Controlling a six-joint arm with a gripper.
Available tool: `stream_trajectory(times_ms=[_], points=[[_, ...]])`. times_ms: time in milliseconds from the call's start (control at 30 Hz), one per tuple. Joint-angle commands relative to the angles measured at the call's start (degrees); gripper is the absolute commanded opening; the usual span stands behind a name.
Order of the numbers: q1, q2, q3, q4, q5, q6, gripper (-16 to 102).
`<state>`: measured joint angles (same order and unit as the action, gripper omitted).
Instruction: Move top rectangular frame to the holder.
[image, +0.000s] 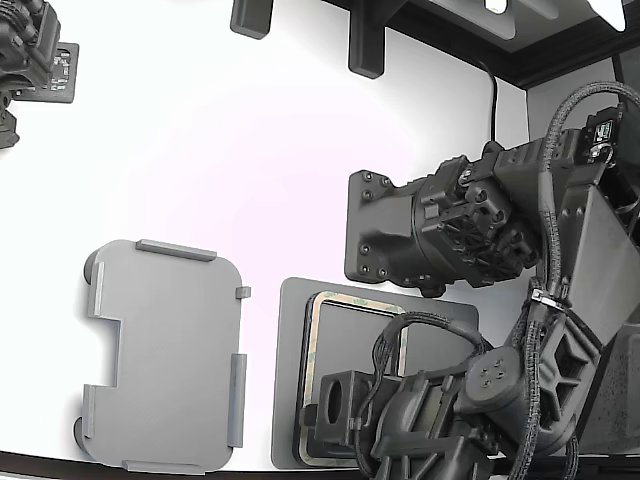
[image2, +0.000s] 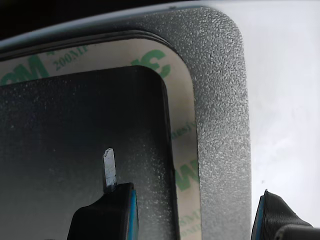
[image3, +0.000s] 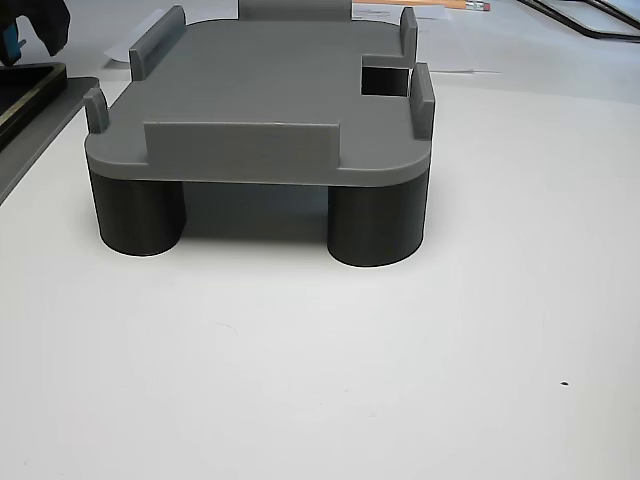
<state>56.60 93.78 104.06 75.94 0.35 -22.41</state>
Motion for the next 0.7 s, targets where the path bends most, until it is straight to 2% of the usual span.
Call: stream_trajectory(times_ms=[0,233,267,533,667], points=[[-0.44,0.18,-2.2,0.0,-0.09,-0.53,99],[-0.53,-4.39,-5.19,1.14,-0.62,-1.93,99],[-0.53,-4.83,-5.27,1.05,-0.88,-2.11,93],[-0.44,-5.89,-6.15,1.41,-0.35,-3.52,83],[-0.44,-6.59,-7.03,1.85,1.23,-4.83,73]])
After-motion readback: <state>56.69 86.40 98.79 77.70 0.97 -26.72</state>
